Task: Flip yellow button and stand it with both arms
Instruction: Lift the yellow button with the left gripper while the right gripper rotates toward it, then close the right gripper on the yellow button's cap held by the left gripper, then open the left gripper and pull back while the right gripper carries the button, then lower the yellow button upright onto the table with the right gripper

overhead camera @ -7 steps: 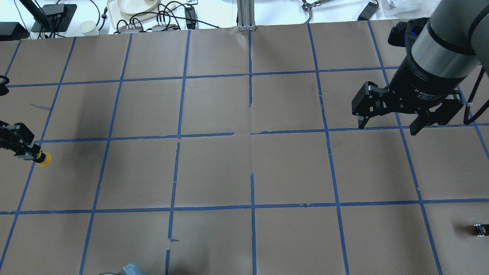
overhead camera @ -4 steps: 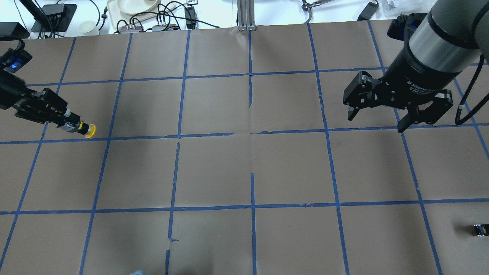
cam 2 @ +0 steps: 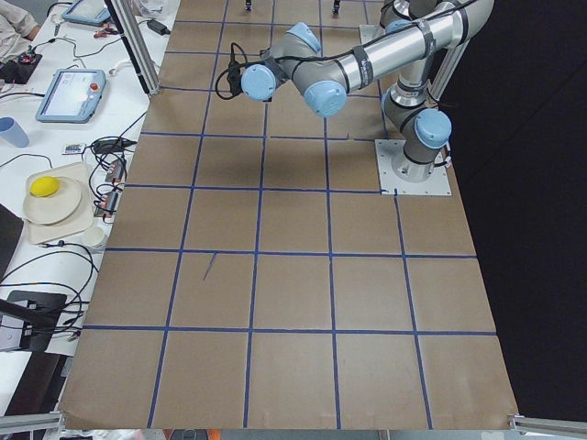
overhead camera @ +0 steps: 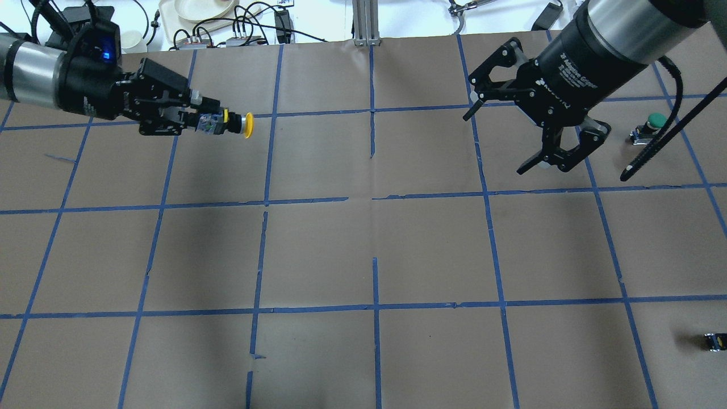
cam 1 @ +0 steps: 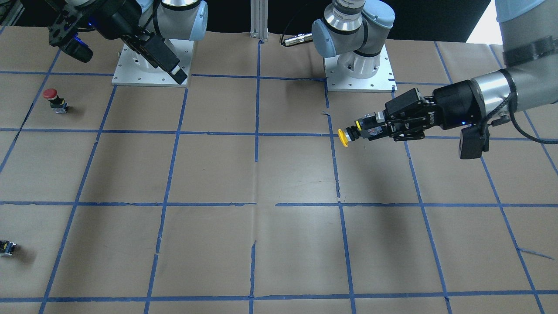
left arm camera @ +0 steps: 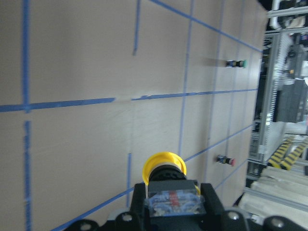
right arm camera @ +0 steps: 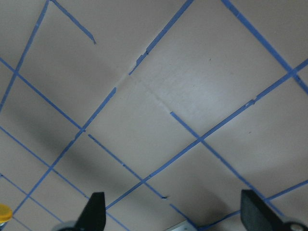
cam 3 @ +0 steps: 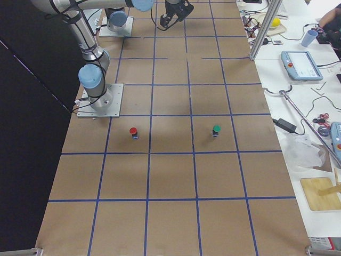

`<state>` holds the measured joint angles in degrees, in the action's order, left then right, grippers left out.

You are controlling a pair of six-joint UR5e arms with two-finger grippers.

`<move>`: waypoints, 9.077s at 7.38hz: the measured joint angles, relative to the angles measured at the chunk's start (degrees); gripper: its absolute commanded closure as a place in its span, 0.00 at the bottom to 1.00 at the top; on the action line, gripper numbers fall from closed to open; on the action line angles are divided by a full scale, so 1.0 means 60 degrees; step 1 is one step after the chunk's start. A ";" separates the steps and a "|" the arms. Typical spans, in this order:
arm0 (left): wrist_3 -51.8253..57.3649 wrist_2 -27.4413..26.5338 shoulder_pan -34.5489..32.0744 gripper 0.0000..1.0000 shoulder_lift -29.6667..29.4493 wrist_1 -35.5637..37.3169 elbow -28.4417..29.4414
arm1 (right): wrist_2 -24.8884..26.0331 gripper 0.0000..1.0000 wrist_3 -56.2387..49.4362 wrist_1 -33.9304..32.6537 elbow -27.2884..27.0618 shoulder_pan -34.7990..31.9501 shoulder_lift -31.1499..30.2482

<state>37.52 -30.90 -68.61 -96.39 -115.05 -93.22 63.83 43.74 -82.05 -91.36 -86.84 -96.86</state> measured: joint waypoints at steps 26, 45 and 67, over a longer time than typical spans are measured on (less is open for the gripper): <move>-0.0438 0.4724 -0.2300 0.60 0.1177 -0.0440 -0.0308 | -0.5862 0.83 0.5141 -0.4607 -0.0242 -0.0405 0.0882; -0.3802 -0.5404 -0.1451 0.01 0.0437 0.3410 -0.0164 | 0.0730 0.93 -0.8672 -0.2561 -0.1391 0.2838 0.1130; -0.5975 -0.9587 -0.3302 0.01 0.1341 0.4482 0.0584 | -0.1596 0.94 -2.9531 -0.4165 -0.3523 0.9520 0.3841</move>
<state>1.67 -88.42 -88.41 -88.34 -88.16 -89.72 54.26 -133.44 -107.04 -112.49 -29.73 -73.82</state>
